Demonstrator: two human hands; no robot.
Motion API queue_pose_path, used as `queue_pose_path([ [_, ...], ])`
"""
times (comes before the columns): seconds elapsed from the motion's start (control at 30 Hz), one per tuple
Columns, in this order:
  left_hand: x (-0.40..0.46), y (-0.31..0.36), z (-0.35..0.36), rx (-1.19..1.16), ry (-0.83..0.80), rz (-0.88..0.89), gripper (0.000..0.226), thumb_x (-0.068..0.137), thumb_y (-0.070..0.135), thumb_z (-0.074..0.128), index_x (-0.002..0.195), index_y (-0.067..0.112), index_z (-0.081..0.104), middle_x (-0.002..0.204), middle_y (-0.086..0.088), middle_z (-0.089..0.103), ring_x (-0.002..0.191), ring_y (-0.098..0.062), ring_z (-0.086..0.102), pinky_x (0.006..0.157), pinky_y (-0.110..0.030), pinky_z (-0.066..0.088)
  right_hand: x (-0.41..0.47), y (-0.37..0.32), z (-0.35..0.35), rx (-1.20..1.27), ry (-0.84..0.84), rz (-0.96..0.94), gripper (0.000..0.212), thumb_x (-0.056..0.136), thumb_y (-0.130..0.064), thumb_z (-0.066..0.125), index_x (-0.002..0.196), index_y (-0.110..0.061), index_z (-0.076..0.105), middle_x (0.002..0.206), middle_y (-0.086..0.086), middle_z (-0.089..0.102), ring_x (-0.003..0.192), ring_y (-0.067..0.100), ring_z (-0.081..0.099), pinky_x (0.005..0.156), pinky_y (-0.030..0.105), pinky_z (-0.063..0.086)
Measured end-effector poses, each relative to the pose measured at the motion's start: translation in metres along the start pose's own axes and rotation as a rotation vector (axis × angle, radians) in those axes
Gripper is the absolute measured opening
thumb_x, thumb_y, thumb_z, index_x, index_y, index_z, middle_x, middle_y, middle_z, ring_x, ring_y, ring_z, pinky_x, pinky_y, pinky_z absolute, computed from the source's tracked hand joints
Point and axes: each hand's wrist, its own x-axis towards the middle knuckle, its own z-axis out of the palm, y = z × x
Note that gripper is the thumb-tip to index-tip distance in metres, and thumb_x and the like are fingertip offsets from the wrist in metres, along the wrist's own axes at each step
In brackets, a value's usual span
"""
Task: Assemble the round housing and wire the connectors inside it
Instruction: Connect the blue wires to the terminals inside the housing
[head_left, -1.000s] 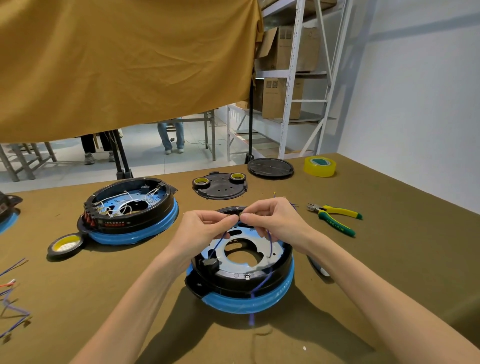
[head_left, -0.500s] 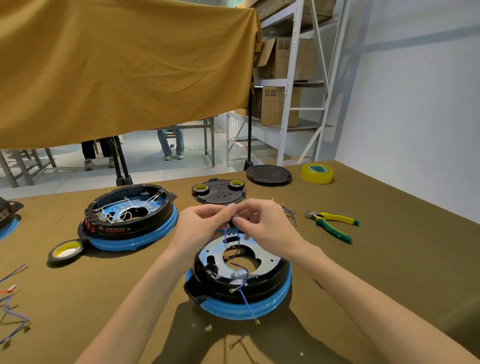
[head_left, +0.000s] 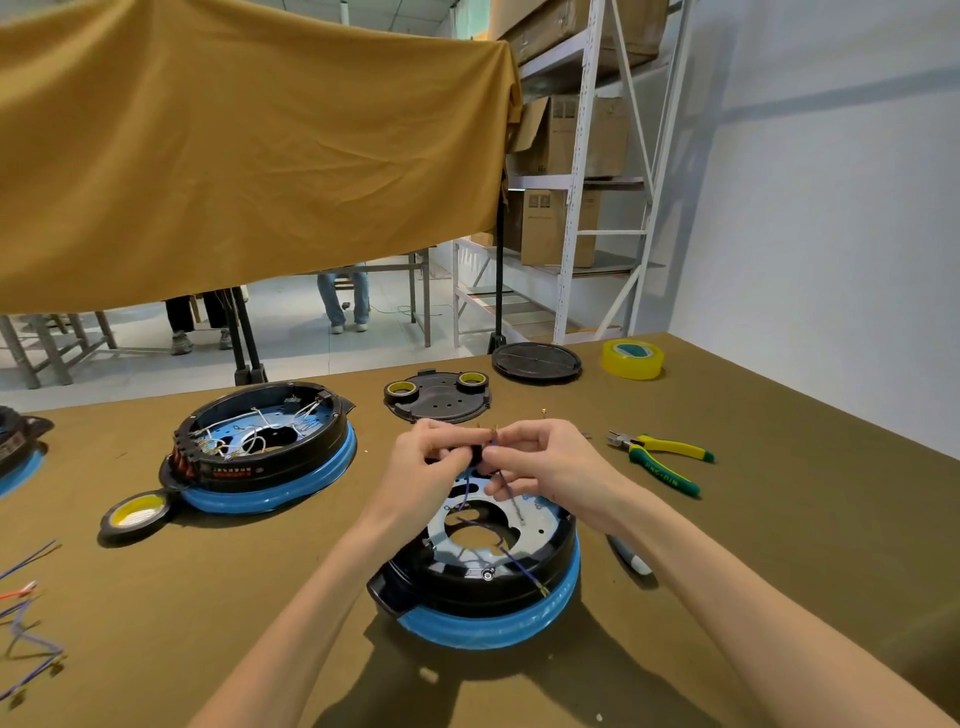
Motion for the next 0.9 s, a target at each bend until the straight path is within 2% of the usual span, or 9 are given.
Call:
queue_pose_path([
  [0.07, 0.002, 0.0, -0.003, 0.008, -0.044, -0.04, 0.045, 0.099, -0.004, 0.051, 0.102, 0.031, 0.079, 0.122, -0.003, 0.057, 0.117, -0.016, 0.057, 0.104, -0.039, 0.052, 0.001, 0.003, -0.003, 0.037, 0.028, 0.041, 0.025, 0.095, -0.024, 0.073, 0.113, -0.007, 0.074, 0.094, 0.015, 0.076, 0.073, 0.022, 0.069, 0.066, 0.025, 0.057],
  [0.2, -0.001, 0.001, -0.001, -0.018, -0.022, 0.013, 0.039, 0.099, -0.001, 0.056, 0.105, 0.029, 0.081, 0.128, 0.004, 0.061, 0.122, -0.011, 0.059, 0.1, -0.034, 0.054, 0.004, 0.002, -0.008, 0.028, 0.03, 0.051, 0.018, 0.1, -0.015, 0.065, 0.11, -0.004, 0.075, 0.081, 0.012, 0.069, 0.061, 0.014, 0.055, 0.055, 0.02, 0.047],
  [0.3, -0.004, -0.007, -0.001, -0.109, 0.014, 0.035, 0.032, 0.095, -0.001, 0.065, 0.098, 0.027, 0.08, 0.122, 0.005, 0.068, 0.106, -0.013, 0.072, 0.088, -0.025, 0.058, 0.005, 0.0, -0.01, 0.002, 0.089, 0.042, 0.015, 0.1, -0.01, 0.063, 0.105, -0.001, 0.074, 0.081, 0.014, 0.072, 0.063, 0.016, 0.064, 0.058, 0.022, 0.054],
  [0.37, -0.004, -0.012, 0.0, -0.209, 0.018, -0.05, 0.02, 0.094, 0.01, 0.071, 0.109, 0.023, 0.071, 0.117, 0.001, 0.072, 0.095, -0.02, 0.076, 0.082, -0.03, 0.062, 0.004, 0.001, -0.012, 0.003, 0.128, 0.05, 0.012, 0.099, -0.009, 0.064, 0.102, -0.002, 0.074, 0.081, 0.016, 0.073, 0.062, 0.017, 0.066, 0.059, 0.023, 0.056],
  [0.43, -0.002, -0.013, 0.001, -0.33, 0.035, -0.193, 0.023, 0.096, 0.021, 0.07, 0.117, 0.018, 0.065, 0.105, -0.003, 0.077, 0.082, -0.024, 0.076, 0.077, -0.035, 0.064, 0.002, 0.003, -0.014, 0.025, 0.142, 0.059, 0.011, 0.098, -0.009, 0.066, 0.1, -0.003, 0.074, 0.08, 0.017, 0.073, 0.061, 0.017, 0.066, 0.058, 0.023, 0.057],
  [0.57, 0.002, -0.014, 0.002, -0.292, 0.062, -0.251, 0.019, 0.098, 0.024, 0.067, 0.105, 0.01, 0.077, 0.079, -0.002, 0.075, 0.059, -0.015, 0.065, 0.08, -0.045, 0.064, -0.002, 0.007, -0.017, 0.043, 0.16, 0.059, 0.018, 0.1, -0.021, 0.065, 0.099, -0.004, 0.073, 0.079, 0.016, 0.072, 0.059, 0.017, 0.063, 0.052, 0.023, 0.052],
  [0.63, 0.001, -0.013, 0.003, -0.279, 0.058, -0.235, 0.016, 0.098, 0.024, 0.068, 0.095, 0.017, 0.082, 0.075, -0.001, 0.072, 0.055, -0.013, 0.061, 0.079, -0.045, 0.064, -0.003, 0.009, -0.016, 0.063, 0.182, 0.027, 0.022, 0.101, -0.025, 0.064, 0.096, -0.006, 0.073, 0.077, 0.014, 0.07, 0.056, 0.016, 0.06, 0.049, 0.022, 0.048],
  [0.8, 0.001, -0.013, 0.01, -0.295, 0.067, -0.232, 0.019, 0.097, 0.024, 0.069, 0.084, 0.022, 0.084, 0.071, -0.002, 0.069, 0.051, -0.013, 0.058, 0.07, -0.042, 0.063, -0.001, 0.016, -0.013, 0.055, 0.333, -0.095, 0.021, 0.1, -0.019, 0.065, 0.086, -0.009, 0.077, 0.073, 0.012, 0.069, 0.051, 0.016, 0.056, 0.045, 0.023, 0.045],
  [0.9, 0.002, -0.014, 0.009, -0.288, 0.05, -0.248, 0.018, 0.096, 0.025, 0.071, 0.083, 0.024, 0.084, 0.069, -0.001, 0.069, 0.051, -0.013, 0.056, 0.067, -0.039, 0.065, 0.001, 0.015, -0.014, 0.079, 0.265, -0.062, 0.015, 0.098, -0.021, 0.068, 0.092, -0.014, 0.079, 0.075, 0.011, 0.071, 0.046, 0.017, 0.052, 0.042, 0.024, 0.043],
])
